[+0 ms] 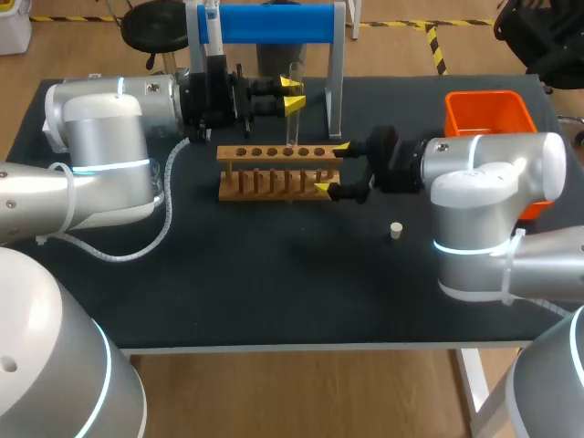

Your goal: Invert the test tube, pick up the pipette, mount the tip to pipette, aspirate from beaker and dispense into the tube, eject the tip, return the pipette, and cap with the stopper.

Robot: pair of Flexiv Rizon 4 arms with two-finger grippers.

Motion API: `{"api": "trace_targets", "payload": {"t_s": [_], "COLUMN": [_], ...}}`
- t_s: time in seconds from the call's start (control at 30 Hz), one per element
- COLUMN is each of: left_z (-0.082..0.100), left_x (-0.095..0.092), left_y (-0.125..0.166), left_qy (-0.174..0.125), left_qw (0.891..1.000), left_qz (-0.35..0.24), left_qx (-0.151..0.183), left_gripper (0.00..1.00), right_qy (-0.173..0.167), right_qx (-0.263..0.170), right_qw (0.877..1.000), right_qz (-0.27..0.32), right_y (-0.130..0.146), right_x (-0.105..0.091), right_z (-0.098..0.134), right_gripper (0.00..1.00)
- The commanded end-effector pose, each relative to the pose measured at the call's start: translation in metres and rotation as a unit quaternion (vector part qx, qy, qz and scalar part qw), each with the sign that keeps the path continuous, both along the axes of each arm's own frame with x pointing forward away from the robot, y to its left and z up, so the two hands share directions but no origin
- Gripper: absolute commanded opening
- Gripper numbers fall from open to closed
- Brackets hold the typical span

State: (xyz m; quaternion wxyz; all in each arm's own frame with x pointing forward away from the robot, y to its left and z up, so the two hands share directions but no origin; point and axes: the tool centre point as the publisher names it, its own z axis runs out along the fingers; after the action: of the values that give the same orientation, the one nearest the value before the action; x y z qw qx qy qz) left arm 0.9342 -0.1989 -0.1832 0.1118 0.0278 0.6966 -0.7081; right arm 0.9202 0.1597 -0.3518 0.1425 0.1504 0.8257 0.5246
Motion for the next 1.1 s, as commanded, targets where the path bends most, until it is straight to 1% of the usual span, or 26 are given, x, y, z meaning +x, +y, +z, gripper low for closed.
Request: {"api": "trace_targets", "payload": {"t_s": [0.03, 1.1], "left_z": [0.0, 0.0], "left_x": [0.0, 0.0], "left_y": [0.001, 0.001], "left_qy": [0.0, 0.0], "left_qw": [1.0, 1.0], "left_qz": [-0.001, -0.001], "left_qx": [0.0, 0.0], "left_gripper": [0.0, 0.0], "right_qy": [-0.002, -0.008], "right_qx": [0.0, -0.003], "right_qw": [1.0, 1.0], "right_qz": [-0.003, -0.006], "right_y": [0.0023, 0.0024], "right_x": [-0.0006, 0.0015], "right_z": [-0.002, -0.0025], "right_gripper": [1.0, 1.0]}}
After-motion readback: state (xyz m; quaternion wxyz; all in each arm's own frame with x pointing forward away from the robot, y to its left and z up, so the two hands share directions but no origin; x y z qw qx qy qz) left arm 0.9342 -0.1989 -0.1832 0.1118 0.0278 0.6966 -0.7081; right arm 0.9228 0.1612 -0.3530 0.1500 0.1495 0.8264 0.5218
